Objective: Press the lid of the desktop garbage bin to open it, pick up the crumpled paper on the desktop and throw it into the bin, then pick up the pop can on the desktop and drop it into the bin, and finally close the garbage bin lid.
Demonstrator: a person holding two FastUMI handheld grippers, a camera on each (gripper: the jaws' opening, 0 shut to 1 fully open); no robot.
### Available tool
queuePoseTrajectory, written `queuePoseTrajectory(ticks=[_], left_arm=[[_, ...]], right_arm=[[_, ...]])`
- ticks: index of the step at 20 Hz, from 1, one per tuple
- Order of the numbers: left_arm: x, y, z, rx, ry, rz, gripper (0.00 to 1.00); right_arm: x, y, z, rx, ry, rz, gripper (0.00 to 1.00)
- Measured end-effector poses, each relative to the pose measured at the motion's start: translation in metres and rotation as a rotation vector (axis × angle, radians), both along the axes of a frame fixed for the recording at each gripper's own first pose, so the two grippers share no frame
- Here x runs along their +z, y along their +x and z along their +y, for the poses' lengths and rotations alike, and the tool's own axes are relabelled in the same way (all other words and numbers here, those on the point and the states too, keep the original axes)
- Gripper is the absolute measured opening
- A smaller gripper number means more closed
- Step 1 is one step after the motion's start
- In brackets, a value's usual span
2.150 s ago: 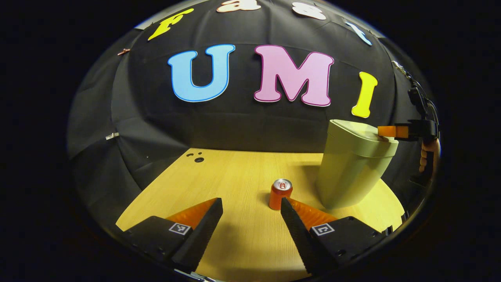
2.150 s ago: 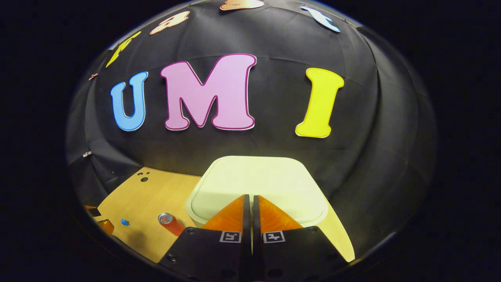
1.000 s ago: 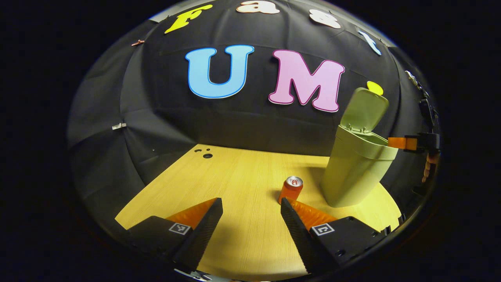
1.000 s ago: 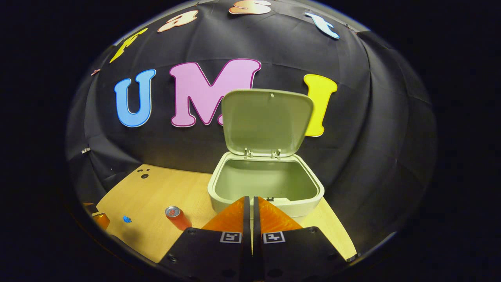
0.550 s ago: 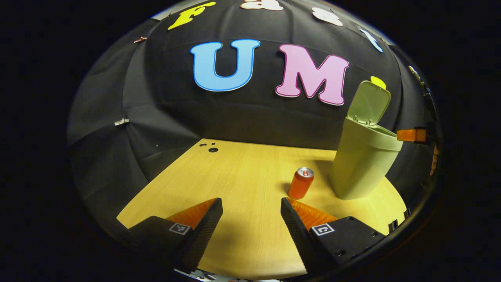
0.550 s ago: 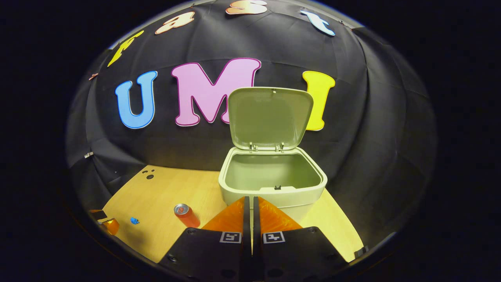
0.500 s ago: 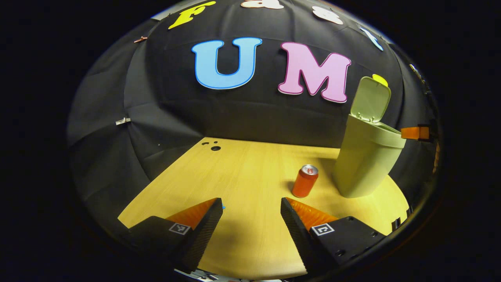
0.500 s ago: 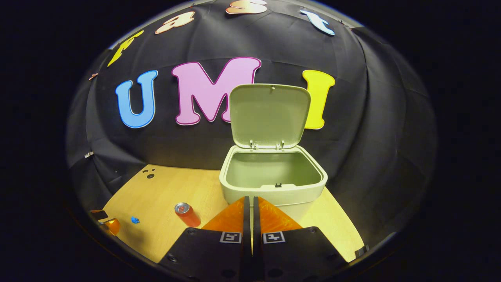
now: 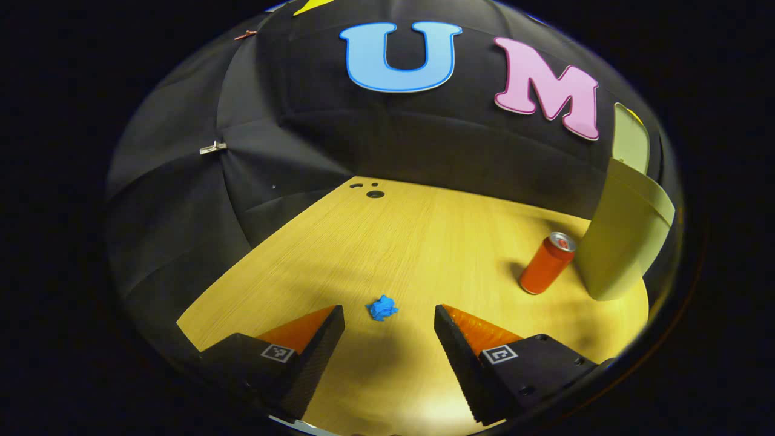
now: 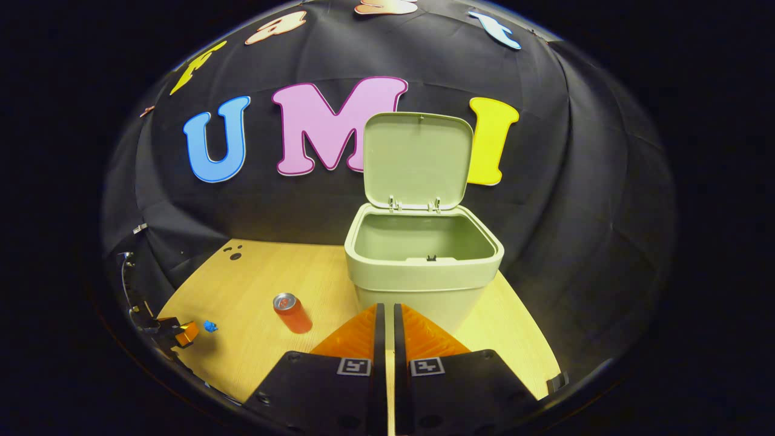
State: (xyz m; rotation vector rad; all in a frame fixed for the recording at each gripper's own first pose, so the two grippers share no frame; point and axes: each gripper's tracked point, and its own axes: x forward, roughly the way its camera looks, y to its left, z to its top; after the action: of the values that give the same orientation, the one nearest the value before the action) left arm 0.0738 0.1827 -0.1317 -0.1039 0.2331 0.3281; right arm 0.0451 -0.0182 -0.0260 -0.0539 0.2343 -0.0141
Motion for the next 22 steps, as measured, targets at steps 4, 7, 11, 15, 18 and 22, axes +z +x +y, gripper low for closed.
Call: queuePoseTrajectory(ticks=[4, 7, 11, 15, 18, 22], left_arm=[[-0.019, 0.030, 0.009, -0.001, 0.011, 0.043, 0.96], [-0.034, 0.050, 0.012, -0.011, 0.035, 0.096, 0.96], [-0.049, 0.074, 0.008, -0.032, 0.041, 0.132, 0.96], [-0.057, 0.084, 0.015, -0.028, 0.046, 0.140, 0.96], [-0.062, 0.094, 0.016, -0.048, 0.027, 0.141, 0.96], [-0.066, 0.093, 0.013, -0.073, 0.037, 0.129, 0.86]], right_arm=[[-0.010, -0.008, -0.012, -0.038, 0.016, 0.028, 0.44], [-0.018, -0.014, -0.018, -0.063, 0.041, 0.047, 0.95], [-0.025, -0.019, -0.026, -0.094, 0.043, 0.056, 1.00], [-0.035, -0.030, -0.028, -0.104, 0.049, 0.084, 1.00], [-0.041, -0.033, -0.026, -0.111, 0.053, 0.096, 1.00], [-0.046, -0.038, -0.022, -0.119, 0.056, 0.101, 1.00]])
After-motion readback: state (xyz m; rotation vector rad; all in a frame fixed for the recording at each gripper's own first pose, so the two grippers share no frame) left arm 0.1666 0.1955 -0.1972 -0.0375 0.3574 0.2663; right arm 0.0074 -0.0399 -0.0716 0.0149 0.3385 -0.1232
